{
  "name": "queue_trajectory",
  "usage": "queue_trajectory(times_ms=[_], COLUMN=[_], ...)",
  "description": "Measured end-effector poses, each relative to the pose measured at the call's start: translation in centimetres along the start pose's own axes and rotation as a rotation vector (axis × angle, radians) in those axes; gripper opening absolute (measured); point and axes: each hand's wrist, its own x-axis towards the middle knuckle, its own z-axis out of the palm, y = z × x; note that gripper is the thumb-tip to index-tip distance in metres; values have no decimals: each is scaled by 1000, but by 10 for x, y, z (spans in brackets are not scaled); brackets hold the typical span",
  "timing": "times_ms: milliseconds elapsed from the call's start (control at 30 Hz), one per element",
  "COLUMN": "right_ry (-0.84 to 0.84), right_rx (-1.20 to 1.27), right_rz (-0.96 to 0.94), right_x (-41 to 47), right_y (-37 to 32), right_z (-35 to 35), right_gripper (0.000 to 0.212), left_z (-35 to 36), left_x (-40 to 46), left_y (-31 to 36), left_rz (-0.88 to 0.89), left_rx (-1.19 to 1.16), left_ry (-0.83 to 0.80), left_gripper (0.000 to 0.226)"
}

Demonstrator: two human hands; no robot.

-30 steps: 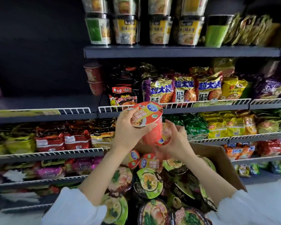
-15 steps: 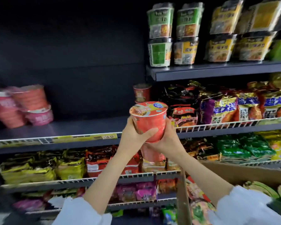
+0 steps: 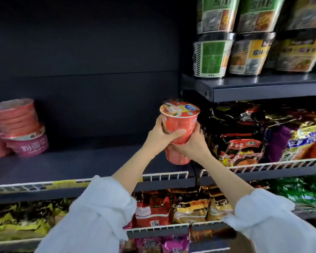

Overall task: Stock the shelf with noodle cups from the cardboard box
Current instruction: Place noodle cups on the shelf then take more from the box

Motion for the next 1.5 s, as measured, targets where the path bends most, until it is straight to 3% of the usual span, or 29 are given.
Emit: queue_trajectory(times_ms=[233,367,500,633,767,933,1067,1233,1500], right_ry=[-57,-107,-98,-149,-113,-36,-65,-86,-19], right_rx=[-82,-166,-221,-200,-175,-194,-211,-311,-403], right_rz=[193,208,143,194,210,101,45,-2,139], right_x=[54,67,68,62,46,2,-54,-146,-277], right_y=[37,40,36,31,25,16,8,8,43], right_z=[25,22,19,9,-1,-19,-42,-81,-154], right_gripper=[114,109,119,109,113,82,46,42,39], left_z=[25,36,43,43,38,34,37,62,135], left_x=[53,64,67,64,50,6,-53,-145,-255], left_y=[-46,-52,-51,-48,-38,-9,14,40,73], left_rz=[-117,-102,-109,-151,-224,-172,-59,153,216], left_rx=[22,67,96,98,147,306,429,722,587], left_ry=[-57,-41,-24,-27,-31,-11,-41,-53,-164], left_gripper=[93,99,100,101,88,46,30,24,24])
